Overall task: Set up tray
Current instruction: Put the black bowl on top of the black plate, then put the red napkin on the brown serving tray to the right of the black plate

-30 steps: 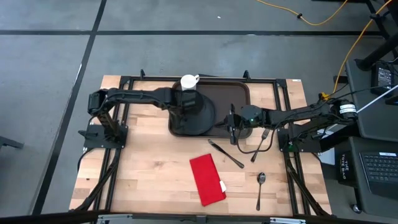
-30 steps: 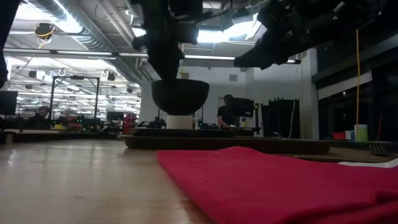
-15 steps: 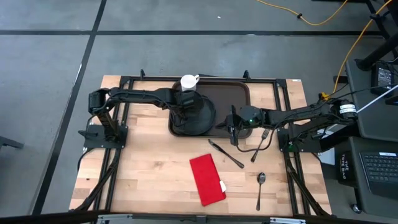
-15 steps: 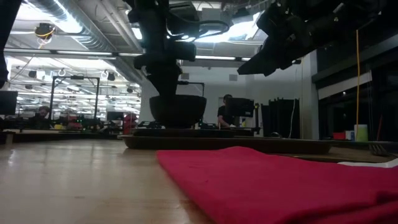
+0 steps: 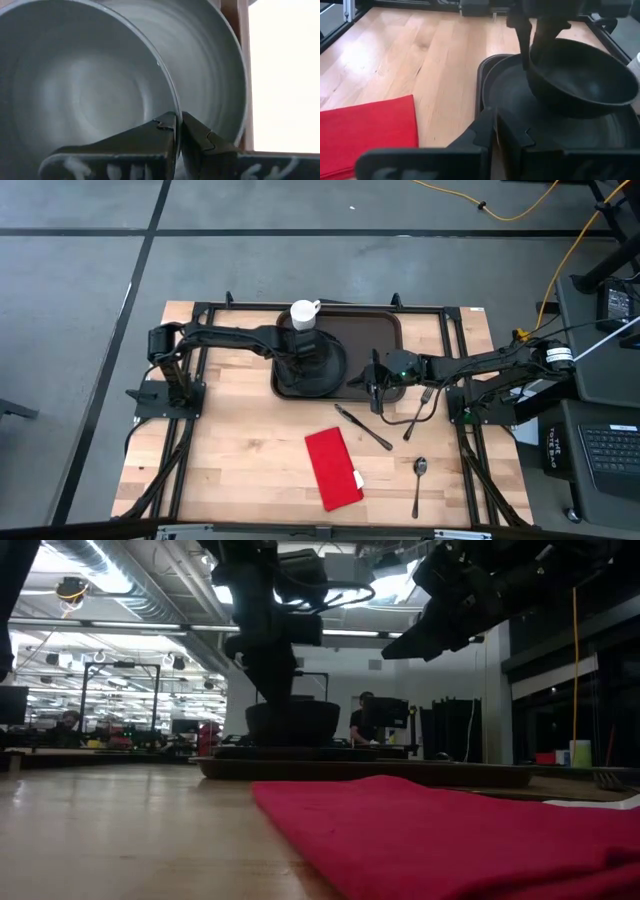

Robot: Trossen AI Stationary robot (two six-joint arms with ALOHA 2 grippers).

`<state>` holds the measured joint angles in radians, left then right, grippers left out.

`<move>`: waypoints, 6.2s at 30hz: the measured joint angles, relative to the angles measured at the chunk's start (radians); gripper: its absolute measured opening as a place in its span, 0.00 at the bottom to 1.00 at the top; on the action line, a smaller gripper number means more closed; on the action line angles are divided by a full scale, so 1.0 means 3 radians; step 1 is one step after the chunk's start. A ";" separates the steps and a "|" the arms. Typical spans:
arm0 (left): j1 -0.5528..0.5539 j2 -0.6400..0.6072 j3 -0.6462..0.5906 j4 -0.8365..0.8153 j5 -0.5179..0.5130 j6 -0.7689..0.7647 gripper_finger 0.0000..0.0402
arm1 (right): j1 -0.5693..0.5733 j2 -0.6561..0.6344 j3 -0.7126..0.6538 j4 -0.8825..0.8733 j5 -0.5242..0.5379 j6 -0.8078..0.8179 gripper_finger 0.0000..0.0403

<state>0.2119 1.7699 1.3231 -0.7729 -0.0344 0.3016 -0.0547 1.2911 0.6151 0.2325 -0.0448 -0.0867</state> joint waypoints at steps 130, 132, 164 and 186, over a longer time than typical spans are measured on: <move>-0.2138 -0.2257 -0.2599 0.2446 -0.1579 -0.1671 0.01 | 0.0690 0.0000 -0.0003 -0.0066 0.0482 0.0015 0.02; -0.2138 -0.2257 -0.2599 0.2447 -0.1591 -0.1722 0.01 | 0.0731 0.0000 -0.0003 -0.0065 0.0482 0.0014 0.01; -0.2140 -0.2256 -0.2597 0.2449 -0.1664 -0.1574 0.01 | 0.2471 0.0787 0.1768 -0.2451 0.1892 0.0980 0.03; -0.2140 -0.2255 -0.2595 0.2494 -0.1447 -0.1573 0.00 | 0.3154 0.1737 0.2616 -0.3115 0.1731 0.0960 0.24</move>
<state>-0.4301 1.0935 0.5446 -0.0248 -0.4685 -0.1703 0.8914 1.8122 1.3998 -0.7021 0.4744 0.2012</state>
